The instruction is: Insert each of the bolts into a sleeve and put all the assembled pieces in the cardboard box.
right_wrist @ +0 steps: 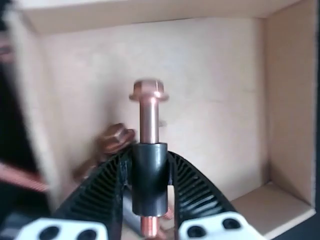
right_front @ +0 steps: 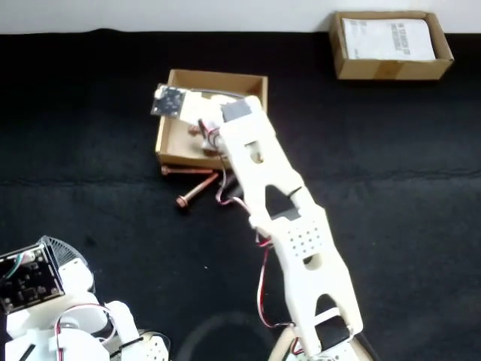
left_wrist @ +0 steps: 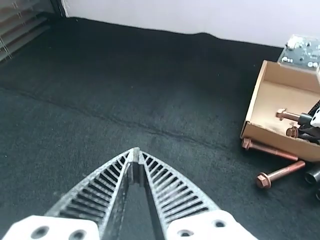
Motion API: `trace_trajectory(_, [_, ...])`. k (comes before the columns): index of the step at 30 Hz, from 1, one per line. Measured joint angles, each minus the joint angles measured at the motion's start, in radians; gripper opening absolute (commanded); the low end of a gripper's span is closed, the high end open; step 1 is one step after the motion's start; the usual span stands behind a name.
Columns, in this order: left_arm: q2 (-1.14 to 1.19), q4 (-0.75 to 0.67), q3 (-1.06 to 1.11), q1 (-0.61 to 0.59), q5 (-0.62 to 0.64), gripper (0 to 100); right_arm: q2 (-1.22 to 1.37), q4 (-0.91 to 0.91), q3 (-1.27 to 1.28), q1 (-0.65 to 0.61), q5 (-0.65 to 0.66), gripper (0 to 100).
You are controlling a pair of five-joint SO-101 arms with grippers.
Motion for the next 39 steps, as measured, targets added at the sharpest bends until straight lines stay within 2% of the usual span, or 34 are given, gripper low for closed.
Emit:
trace_trajectory(4, [0.000,0.000,0.015,0.000,0.000,1,0.008,0.183,-0.124,-0.006,0.000,19.0])
trace_trajectory(6, [0.000,0.000,0.015,0.000,0.000,1,0.006,0.258,-0.175,-0.006,0.000,21.9])
trace_trajectory(16, [0.000,0.049,0.015,0.000,0.000,1,0.006,0.543,-0.471,-0.006,0.000,22.0])
trace_trajectory(21, [0.000,0.074,0.015,0.000,0.000,1,-0.008,0.568,-0.641,-0.006,0.000,22.0])
trace_trajectory(24, [0.000,0.075,0.015,0.000,0.000,1,-0.089,0.568,-0.643,-0.006,-0.078,22.0])
trace_trajectory(27, [0.000,0.075,0.018,0.000,0.000,1,-0.235,0.568,-0.542,-0.006,-0.196,22.0])
trace_trajectory(30, [0.000,0.075,0.044,0.000,0.000,1,-0.430,0.568,-0.296,-0.026,-0.267,22.0])
trace_trajectory(36, [0.000,0.075,0.098,0.000,0.000,1,-0.848,0.568,0.410,-0.106,-0.295,22.0])
trace_trajectory(39, [0.000,0.075,0.115,0.000,0.000,1,-0.928,0.542,0.694,-0.146,-0.265,22.0])
